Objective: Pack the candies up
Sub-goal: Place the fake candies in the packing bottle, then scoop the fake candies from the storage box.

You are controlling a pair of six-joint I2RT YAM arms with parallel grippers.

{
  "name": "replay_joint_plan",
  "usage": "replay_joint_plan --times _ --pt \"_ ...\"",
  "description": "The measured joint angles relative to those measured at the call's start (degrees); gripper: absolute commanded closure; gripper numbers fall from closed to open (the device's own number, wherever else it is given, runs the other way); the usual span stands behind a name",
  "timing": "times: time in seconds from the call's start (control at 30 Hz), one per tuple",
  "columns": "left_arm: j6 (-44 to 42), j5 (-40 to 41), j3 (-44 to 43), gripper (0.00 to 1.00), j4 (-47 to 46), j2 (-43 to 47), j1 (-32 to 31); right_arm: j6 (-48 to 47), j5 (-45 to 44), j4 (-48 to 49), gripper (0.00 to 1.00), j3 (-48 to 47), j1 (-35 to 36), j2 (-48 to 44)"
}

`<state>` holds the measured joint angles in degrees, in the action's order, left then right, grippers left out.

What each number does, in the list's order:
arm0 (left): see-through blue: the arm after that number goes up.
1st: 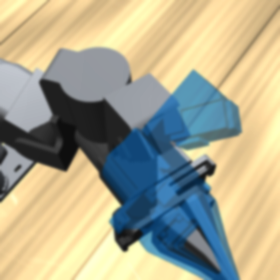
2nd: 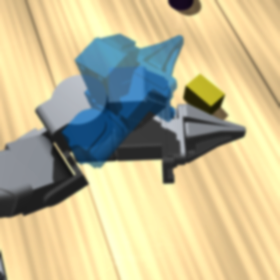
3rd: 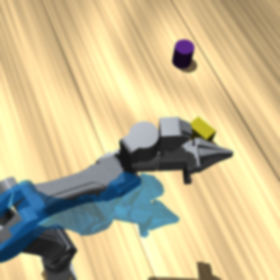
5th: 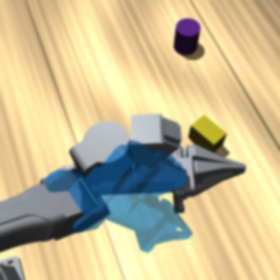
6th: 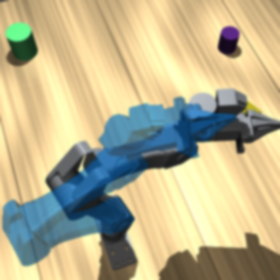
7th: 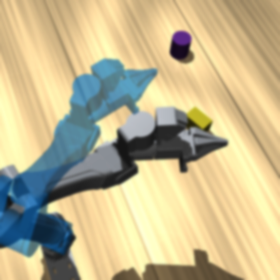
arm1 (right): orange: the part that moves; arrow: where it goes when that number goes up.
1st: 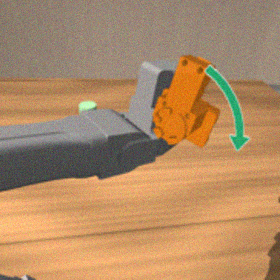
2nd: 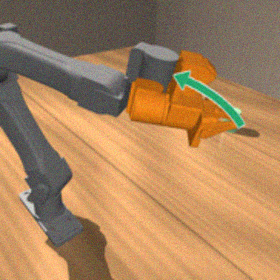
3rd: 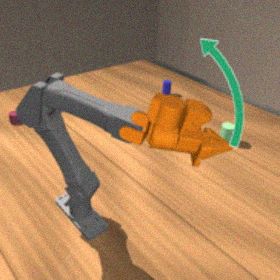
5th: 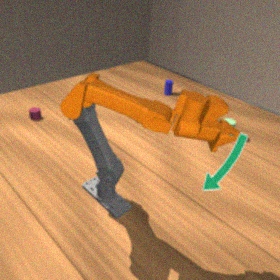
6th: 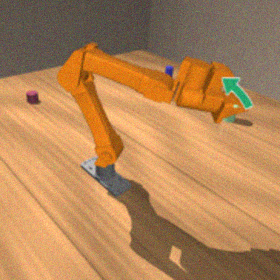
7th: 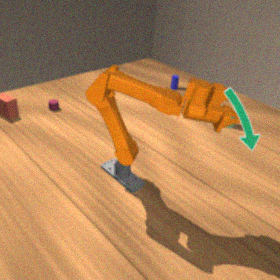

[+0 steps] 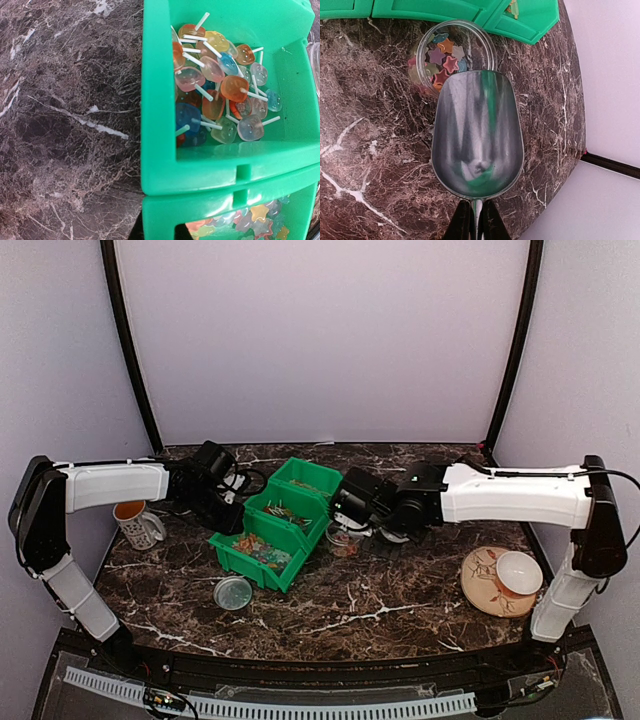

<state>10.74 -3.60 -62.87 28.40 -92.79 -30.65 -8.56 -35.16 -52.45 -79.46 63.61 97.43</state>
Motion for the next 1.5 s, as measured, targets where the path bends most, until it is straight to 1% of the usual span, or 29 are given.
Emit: replay_joint_plan --times 0.2,0.4,0.57,0.77,0.93,1.23,1.5 --pt "-0.02 0.0 0.0 1.0 -0.02 0.0 0.0 -0.83 -0.85 -1.81 1.0 -3.54 0.0 0.11" --pt "-0.07 0.0 -0.09 1.0 0.04 0.0 0.0 -2.34 -0.83 -2.19 1.0 -10.03 0.02 1.66" --pt "-0.68 0.81 -0.76 1.0 0.61 0.02 0.0 -4.42 -0.63 -2.8 1.0 -15.34 0.22 5.55" --pt "-1.14 2.03 -0.96 1.0 1.36 0.02 -0.44 -7.32 0.07 -4.26 1.0 -23.71 0.63 12.76" --pt "-1.11 1.64 -1.68 1.0 2.95 0.24 -0.81 -9.42 1.64 -5.35 1.0 -28.46 1.57 17.03" --pt "-1.75 1.2 -1.05 1.0 3.45 1.11 -0.85 -11.13 2.8 -8.48 1.0 -33.33 2.99 24.37" --pt "-2.58 0.24 -0.72 1.0 3.06 1.14 -0.87 -12.66 2.43 -8.55 1.0 -35.63 2.54 26.97"
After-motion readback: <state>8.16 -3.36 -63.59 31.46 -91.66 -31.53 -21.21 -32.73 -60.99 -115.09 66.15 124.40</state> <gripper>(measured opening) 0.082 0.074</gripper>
